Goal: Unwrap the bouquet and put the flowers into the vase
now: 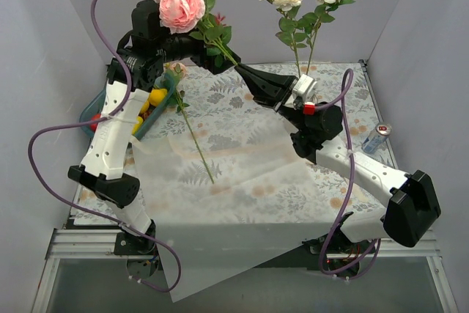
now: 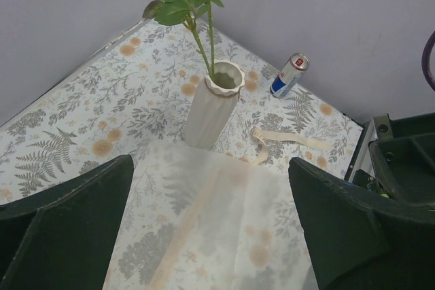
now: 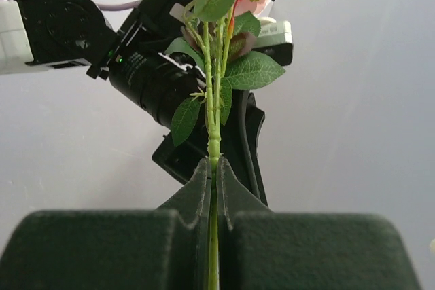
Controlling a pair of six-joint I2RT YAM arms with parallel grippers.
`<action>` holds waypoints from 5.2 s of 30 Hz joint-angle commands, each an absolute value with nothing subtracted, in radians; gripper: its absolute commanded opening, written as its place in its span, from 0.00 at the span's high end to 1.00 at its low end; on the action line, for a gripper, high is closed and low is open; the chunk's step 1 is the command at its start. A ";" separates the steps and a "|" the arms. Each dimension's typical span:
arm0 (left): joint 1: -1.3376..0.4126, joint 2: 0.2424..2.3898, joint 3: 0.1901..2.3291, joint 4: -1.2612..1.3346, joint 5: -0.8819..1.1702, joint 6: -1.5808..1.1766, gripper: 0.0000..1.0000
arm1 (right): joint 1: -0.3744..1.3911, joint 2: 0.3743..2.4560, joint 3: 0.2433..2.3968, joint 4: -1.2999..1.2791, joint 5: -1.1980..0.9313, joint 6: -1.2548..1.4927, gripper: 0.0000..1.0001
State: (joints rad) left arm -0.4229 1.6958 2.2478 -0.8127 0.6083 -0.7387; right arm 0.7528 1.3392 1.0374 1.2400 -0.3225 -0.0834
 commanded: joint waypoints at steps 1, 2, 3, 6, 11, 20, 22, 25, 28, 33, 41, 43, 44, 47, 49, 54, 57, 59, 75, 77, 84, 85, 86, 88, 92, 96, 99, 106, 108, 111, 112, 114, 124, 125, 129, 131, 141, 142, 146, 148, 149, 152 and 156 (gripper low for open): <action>-0.431 1.638 2.249 -0.847 0.627 -0.729 0.02 | 0.755 1.348 1.060 1.204 -0.273 -0.114 0.99; -0.433 1.643 2.249 -0.860 0.624 -0.723 0.02 | 0.755 1.351 1.065 1.189 -0.261 -0.117 0.99; -0.434 1.644 2.247 -0.865 0.624 -0.719 0.02 | 0.755 1.354 1.066 1.172 -0.255 -0.117 0.99; -0.445 1.651 2.243 -0.882 0.617 -0.710 0.02 | 0.755 1.362 1.065 1.143 -0.247 -0.115 0.99; -0.479 1.674 2.258 -0.939 0.583 -0.672 0.02 | 0.756 1.381 1.089 1.080 -0.241 -0.103 0.99; -0.499 1.666 2.220 -0.956 0.583 -0.646 0.02 | 0.756 1.410 1.101 1.085 -0.232 -0.063 0.99; -0.502 1.663 2.207 -0.957 0.592 -0.641 0.02 | 0.756 1.417 1.124 1.083 -0.235 -0.054 0.99; -0.509 1.669 2.215 -0.971 0.604 -0.640 0.02 | 0.758 1.433 1.166 1.068 -0.273 -0.048 0.99; -0.522 1.677 2.227 -0.986 0.607 -0.634 0.03 | 0.758 1.437 1.180 1.048 -0.284 -0.037 0.99; -0.544 1.678 2.217 -1.015 0.604 -0.607 0.03 | 0.758 1.424 1.195 0.982 -0.305 -0.044 0.99; -0.543 1.631 2.145 -0.928 0.312 -0.600 0.02 | 0.752 1.322 1.140 0.965 -0.203 -0.142 0.99; -0.535 1.596 2.091 -0.840 0.104 -0.595 0.02 | 0.727 1.290 1.132 0.963 -0.195 -0.150 0.99; -0.517 1.588 2.073 -0.819 0.057 -0.594 0.02 | 0.716 1.281 1.131 0.963 -0.195 -0.149 0.99; -0.450 1.569 2.030 -0.772 -0.049 -0.623 0.02 | 0.672 1.247 1.117 0.985 -0.192 -0.144 0.99; -0.407 1.563 2.026 -0.765 -0.037 -0.652 0.02 | 0.629 1.226 1.109 0.992 -0.190 -0.115 0.99; -0.321 1.572 2.040 -0.799 0.043 -0.664 0.02 | 0.557 1.192 1.126 0.931 -0.183 -0.109 0.99; -0.308 1.563 2.014 -0.804 0.070 -0.666 0.02 | 0.525 1.180 1.170 0.800 -0.130 -0.143 0.99; -0.307 1.556 1.990 -0.795 0.080 -0.666 0.02 | 0.515 1.175 1.218 0.667 -0.072 -0.173 0.99; -0.305 1.517 1.859 -0.778 0.181 -0.652 0.02 | 0.503 1.210 1.308 0.241 -0.095 -0.117 0.99; -0.299 1.513 1.855 -0.781 0.184 -0.647 0.02 | 0.503 1.258 1.365 0.111 -0.187 -0.126 0.99; -0.265 1.496 1.855 -0.795 0.189 -0.641 0.02 | 0.541 1.416 1.427 -0.262 -0.282 -0.299 0.61; -0.259 1.494 1.853 -0.793 0.189 -0.643 0.02 | 0.582 1.413 1.405 -0.274 -0.278 -0.339 0.59; -0.241 1.494 1.848 -0.792 0.192 -0.647 0.02 | 0.610 1.408 1.375 -0.291 -0.266 -0.453 0.55; -0.212 1.496 1.848 -0.793 0.231 -0.664 0.02 | 0.714 1.382 1.263 -0.301 -0.229 -0.607 0.52; -0.108 1.512 1.838 -0.805 0.313 -0.680 0.02 | 0.817 1.345 1.088 -0.204 -0.253 -0.886 0.48; -0.072 1.509 1.772 -0.796 0.367 -0.649 0.02 | 0.902 1.478 1.165 -0.280 -0.213 -1.040 0.48; -0.061 1.503 1.721 -0.799 0.411 -0.626 0.02 | 0.925 1.577 1.209 -0.325 -0.219 -1.097 0.49; -0.020 1.494 1.634 -0.796 0.500 -0.577 0.02 | 0.974 1.759 1.310 -0.348 -0.281 -1.112 0.49; -0.020 1.488 1.620 -0.814 0.566 -0.549 0.02 | 1.000 1.798 1.384 -0.415 -0.297 -1.103 0.50; -0.020 1.465 1.565 -0.776 0.557 -0.552 0.02 | 1.023 1.806 1.345 -0.359 -0.311 -1.111 0.50; -0.020 1.468 1.553 -0.769 0.546 -0.551 0.02 | 1.026 1.813 1.342 -0.356 -0.310 -1.118 0.50; -0.017 1.482 1.554 -0.765 0.531 -0.551 0.02 | 1.028 1.833 1.370 -0.388 -0.313 -1.129 0.50; -0.006 1.473 1.546 -0.758 0.535 -0.546 0.02 | 1.034 1.910 1.325 -0.353 -0.288 -1.131 0.54; -0.006 1.471 1.548 -0.761 0.537 -0.546 0.02 | 1.034 1.911 1.315 -0.342 -0.284 -1.128 0.55; -0.006 1.457 1.536 -0.756 0.543 -0.548 0.02 | 1.023 1.934 1.307 -0.302 -0.279 -1.121 0.54; -0.006 1.450 1.531 -0.755 0.546 -0.549 0.02 | 1.022 1.948 1.307 -0.295 -0.279 -1.121 0.55; -0.006 1.445 1.528 -0.761 0.541 -0.537 0.02 | 1.022 2.003 1.331 -0.295 -0.296 -1.127 0.56; -0.006 1.448 1.529 -0.764 0.543 -0.537 0.02 | 1.022 2.009 1.338 -0.295 -0.299 -1.131 0.56; -0.006 1.456 1.529 -0.767 0.558 -0.541 0.02 | 1.028 2.026 1.394 -0.337 -0.314 -1.127 0.57; -0.005 1.456 1.529 -0.770 0.561 -0.542 0.02 | 1.037 2.026 1.413 -0.342 -0.313 -1.135 0.57; -0.006 1.456 1.529 -0.770 0.561 -0.541 0.02 | 1.040 2.026 1.417 -0.351 -0.310 -1.140 0.57; -0.006 1.453 1.526 -0.773 0.563 -0.538 0.02 | 1.045 2.033 1.451 -0.382 -0.308 -1.149 0.57; -0.006 1.445 1.522 -0.776 0.560 -0.532 0.02 | 1.061 2.031 1.486 -0.419 -0.290 -1.161 0.57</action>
